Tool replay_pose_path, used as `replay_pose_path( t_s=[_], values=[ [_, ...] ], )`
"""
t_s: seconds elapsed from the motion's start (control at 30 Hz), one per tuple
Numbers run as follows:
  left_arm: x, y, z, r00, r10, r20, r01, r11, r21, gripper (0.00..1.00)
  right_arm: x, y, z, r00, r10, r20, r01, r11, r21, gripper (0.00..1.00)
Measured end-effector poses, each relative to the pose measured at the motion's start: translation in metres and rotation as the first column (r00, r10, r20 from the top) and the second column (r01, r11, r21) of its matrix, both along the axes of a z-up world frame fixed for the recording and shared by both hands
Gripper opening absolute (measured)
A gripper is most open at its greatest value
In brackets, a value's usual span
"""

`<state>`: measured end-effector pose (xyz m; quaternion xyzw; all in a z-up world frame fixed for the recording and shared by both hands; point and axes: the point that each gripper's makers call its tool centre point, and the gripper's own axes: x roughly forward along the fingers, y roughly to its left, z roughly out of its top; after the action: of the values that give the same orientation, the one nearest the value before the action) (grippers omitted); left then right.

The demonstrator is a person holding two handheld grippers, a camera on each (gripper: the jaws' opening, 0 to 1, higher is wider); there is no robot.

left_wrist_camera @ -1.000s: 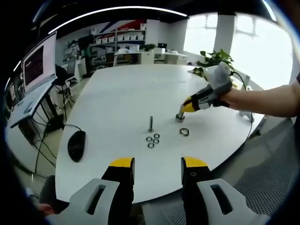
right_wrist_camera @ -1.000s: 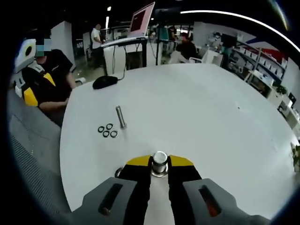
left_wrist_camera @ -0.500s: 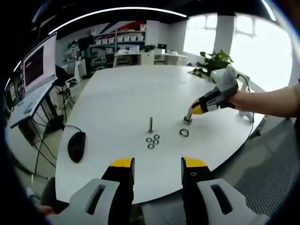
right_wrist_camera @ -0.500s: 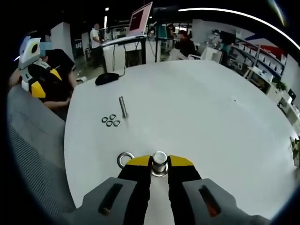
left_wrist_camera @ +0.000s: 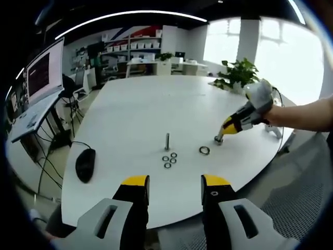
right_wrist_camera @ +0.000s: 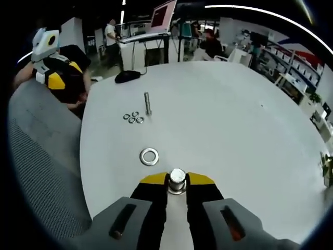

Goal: Place the washer onto the threaded stud by aligning its center hole with the stud, sliding it down to the base, and recovering from edge contact or off-axis alignment until the washer reaches the visible bottom stop.

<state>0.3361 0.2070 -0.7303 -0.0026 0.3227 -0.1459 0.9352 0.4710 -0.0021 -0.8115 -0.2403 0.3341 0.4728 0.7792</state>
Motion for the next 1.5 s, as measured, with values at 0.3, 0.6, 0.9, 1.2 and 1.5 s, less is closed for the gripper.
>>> replay_pose_path(
  t_s=[0.3,0.6,0.9,1.2,1.5],
  values=[
    [-0.001,0.000,0.001,1.000,0.003,0.001,-0.003,1.000,-0.004,0.38,-0.013,0.003,0.002,0.999,0.028,-0.017,-0.028,1.000,0.000,0.13],
    [-0.002,-0.001,0.000,1.000,-0.001,-0.006,0.001,1.000,-0.002,0.38,-0.010,0.004,0.012,0.999,0.036,-0.036,-0.035,0.999,0.032,0.15],
    [-0.003,-0.002,-0.003,1.000,-0.009,-0.018,0.009,1.000,0.002,0.38,-0.004,0.011,0.035,1.000,0.014,-0.018,-0.012,0.996,0.092,0.16],
    [-0.003,-0.002,-0.004,0.999,-0.015,-0.028,0.015,1.000,0.006,0.38,-0.027,0.032,0.030,0.994,0.107,-0.030,-0.104,0.992,0.067,0.18],
    [-0.004,-0.002,-0.005,0.999,-0.017,-0.032,0.017,1.000,0.005,0.38,-0.044,0.043,0.007,0.974,0.218,-0.061,-0.221,0.975,-0.039,0.19]
  ],
)
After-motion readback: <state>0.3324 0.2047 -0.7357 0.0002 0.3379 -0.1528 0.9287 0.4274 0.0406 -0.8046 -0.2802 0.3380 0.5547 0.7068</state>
